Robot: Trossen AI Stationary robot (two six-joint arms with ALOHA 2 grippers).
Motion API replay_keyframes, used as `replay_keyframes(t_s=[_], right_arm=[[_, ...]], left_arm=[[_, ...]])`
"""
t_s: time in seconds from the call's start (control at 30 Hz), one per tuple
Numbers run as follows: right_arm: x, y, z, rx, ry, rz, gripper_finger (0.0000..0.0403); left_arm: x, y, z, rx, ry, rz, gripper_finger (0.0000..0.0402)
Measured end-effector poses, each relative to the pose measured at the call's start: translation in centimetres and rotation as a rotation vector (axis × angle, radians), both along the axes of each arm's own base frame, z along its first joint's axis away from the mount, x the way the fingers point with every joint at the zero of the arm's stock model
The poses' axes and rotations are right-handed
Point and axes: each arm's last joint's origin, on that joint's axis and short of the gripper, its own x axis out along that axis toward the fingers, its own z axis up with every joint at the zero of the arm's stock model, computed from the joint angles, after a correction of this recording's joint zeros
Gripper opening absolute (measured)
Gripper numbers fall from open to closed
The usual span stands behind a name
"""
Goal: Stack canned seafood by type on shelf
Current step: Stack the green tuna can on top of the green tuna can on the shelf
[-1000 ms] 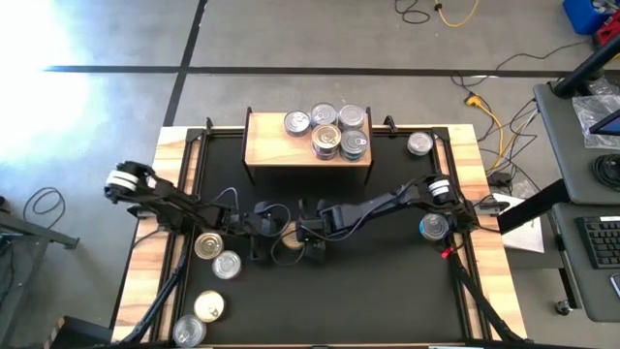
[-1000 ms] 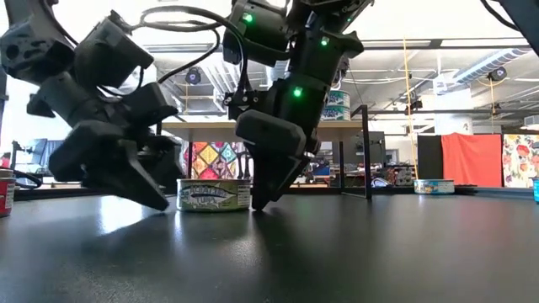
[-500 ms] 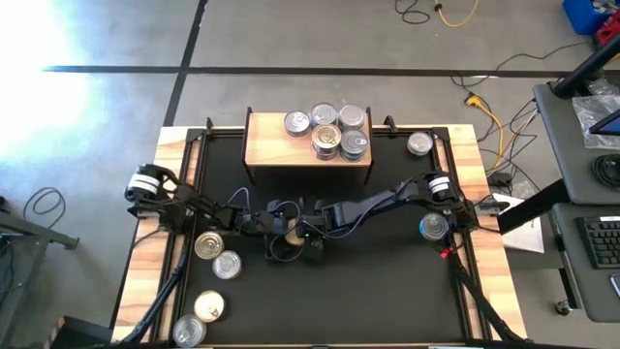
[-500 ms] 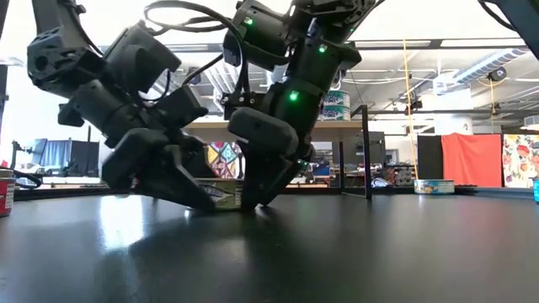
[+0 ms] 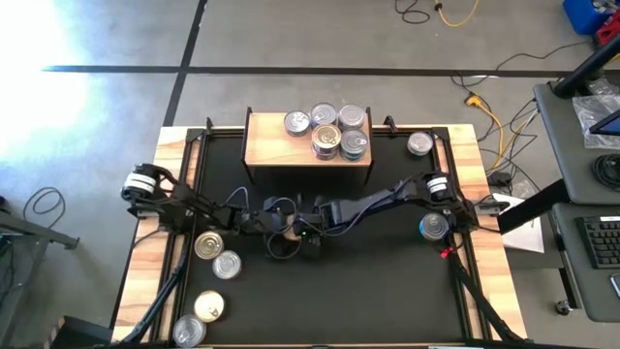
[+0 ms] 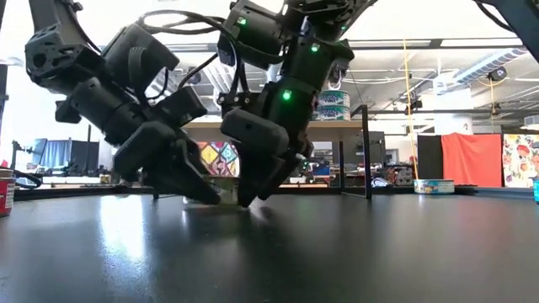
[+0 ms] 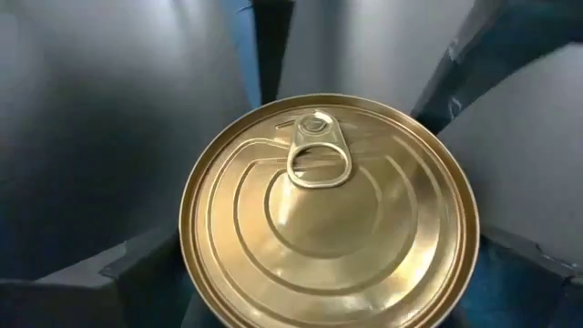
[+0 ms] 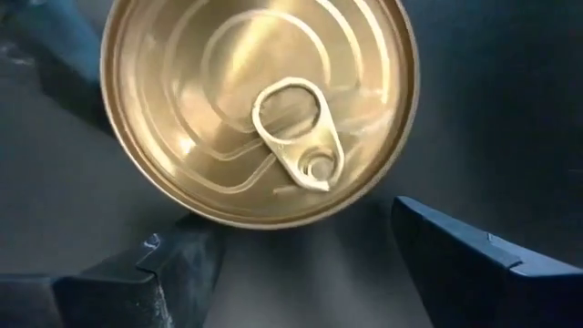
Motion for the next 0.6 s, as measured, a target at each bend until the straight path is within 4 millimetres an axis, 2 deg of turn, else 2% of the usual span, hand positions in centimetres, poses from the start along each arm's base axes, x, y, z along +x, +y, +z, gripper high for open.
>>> replay_keyframes(t_s=[0.1, 0.27, 0.47, 0.6], right_arm=[[0.1, -0.1, 1.6, 0.002, 0.007, -0.013, 0.0290], [0.3, -0.1, 5.5, 0.010, -0.013, 0.012, 0.0274], [0.7, -0.2, 11.8, -0.021, -0.067, 0.079, 0.0250], [0.7, -0.8, 15.4, -0.063, -0.092, 0.130, 0.0232]], left_arm=[[-0.5, 0.2, 1.2, -0.018, -0.012, 0.044, 0.0374], [-1.7, 0.4, 4.8, -0.014, -0.076, 0.071, 0.0374], [-3.6, 1.8, 10.2, -0.003, -0.152, 0.094, 0.0375], [-4.0, 3.4, 13.8, 0.061, -0.151, 0.134, 0.0375]])
